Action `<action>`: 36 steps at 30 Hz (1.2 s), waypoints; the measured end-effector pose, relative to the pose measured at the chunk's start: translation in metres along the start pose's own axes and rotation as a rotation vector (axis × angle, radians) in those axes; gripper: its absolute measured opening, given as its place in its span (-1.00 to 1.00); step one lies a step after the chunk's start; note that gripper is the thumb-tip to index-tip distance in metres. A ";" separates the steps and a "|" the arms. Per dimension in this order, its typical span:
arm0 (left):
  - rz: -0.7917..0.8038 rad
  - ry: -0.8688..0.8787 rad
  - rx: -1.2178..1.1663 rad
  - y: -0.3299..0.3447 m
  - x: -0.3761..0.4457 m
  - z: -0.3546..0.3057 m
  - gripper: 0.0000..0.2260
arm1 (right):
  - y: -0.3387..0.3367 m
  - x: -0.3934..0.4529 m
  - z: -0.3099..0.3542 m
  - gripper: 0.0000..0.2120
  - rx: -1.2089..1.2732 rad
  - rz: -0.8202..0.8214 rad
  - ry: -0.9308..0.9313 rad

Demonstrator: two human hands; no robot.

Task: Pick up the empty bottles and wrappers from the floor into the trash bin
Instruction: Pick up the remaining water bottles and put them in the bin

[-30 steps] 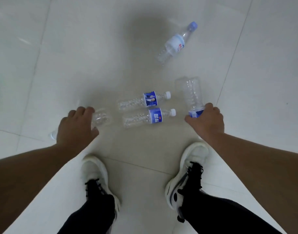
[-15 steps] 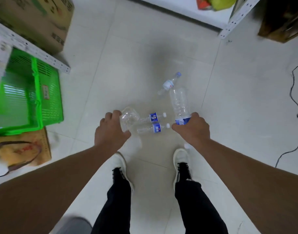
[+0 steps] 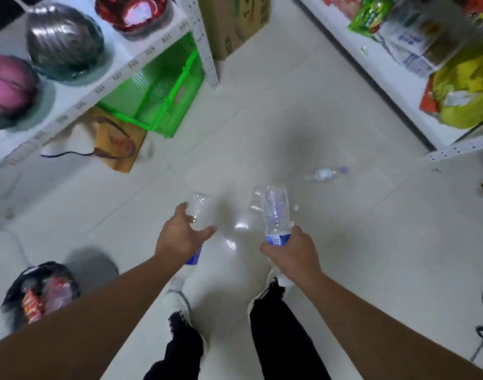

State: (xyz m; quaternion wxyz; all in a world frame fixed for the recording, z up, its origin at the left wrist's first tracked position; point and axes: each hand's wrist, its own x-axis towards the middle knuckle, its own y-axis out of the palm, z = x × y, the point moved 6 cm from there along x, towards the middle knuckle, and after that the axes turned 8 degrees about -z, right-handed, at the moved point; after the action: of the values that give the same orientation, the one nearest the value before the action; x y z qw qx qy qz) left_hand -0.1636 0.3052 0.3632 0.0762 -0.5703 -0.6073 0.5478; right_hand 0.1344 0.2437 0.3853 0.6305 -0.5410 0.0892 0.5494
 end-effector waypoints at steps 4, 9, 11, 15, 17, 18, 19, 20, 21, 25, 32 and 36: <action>-0.097 -0.013 -0.068 -0.035 -0.027 0.078 0.07 | 0.050 -0.029 0.031 -0.31 -0.102 0.080 -0.117; -0.185 -0.185 -0.200 -0.074 -0.054 0.201 0.03 | 0.145 -0.074 0.070 -0.43 -0.248 0.129 -0.241; -0.215 -0.256 -0.253 -0.090 -0.068 0.256 -0.08 | 0.193 -0.102 0.085 -0.46 -0.321 0.167 -0.319; -0.268 -0.399 -0.387 -0.123 -0.106 0.368 -0.13 | 0.283 -0.165 0.105 -0.52 -0.378 0.256 -0.402; -0.278 -0.499 -0.465 -0.139 -0.130 0.425 -0.16 | 0.326 -0.200 0.115 -0.51 -0.422 0.294 -0.439; -0.289 -0.560 -0.515 -0.145 -0.143 0.454 -0.17 | 0.347 -0.218 0.119 -0.50 -0.445 0.313 -0.451; -0.305 -0.620 -0.568 -0.151 -0.156 0.481 -0.14 | 0.367 -0.233 0.122 -0.48 -0.459 0.327 -0.452; -0.323 -0.664 -0.619 -0.156 -0.168 0.504 -0.07 | 0.387 -0.247 0.124 -0.44 -0.465 0.340 -0.447; -0.339 -0.687 -0.660 -0.162 -0.177 0.525 -0.01 | 0.406 -0.259 0.127 -0.40 -0.474 0.358 -0.442; -0.355 -0.723 -0.736 -0.179 -0.194 0.586 -0.07 | 0.472 -0.294 0.140 -0.29 -0.536 0.438 -0.442; -0.349 -0.818 -0.874 -0.197 -0.162 0.619 -0.04 | 0.542 -0.296 0.181 -0.40 -0.681 0.464 -0.543; -0.392 -0.867 -0.911 -0.212 -0.133 0.623 -0.09 | 0.570 -0.278 0.218 -0.40 -0.784 0.499 -0.578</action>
State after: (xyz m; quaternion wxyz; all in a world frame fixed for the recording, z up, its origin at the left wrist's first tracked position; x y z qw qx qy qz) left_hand -0.6946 -0.1053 0.3513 -0.3261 -0.1519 -0.8467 0.3921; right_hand -0.5269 0.1403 0.3362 0.2311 -0.5248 -0.1734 0.8007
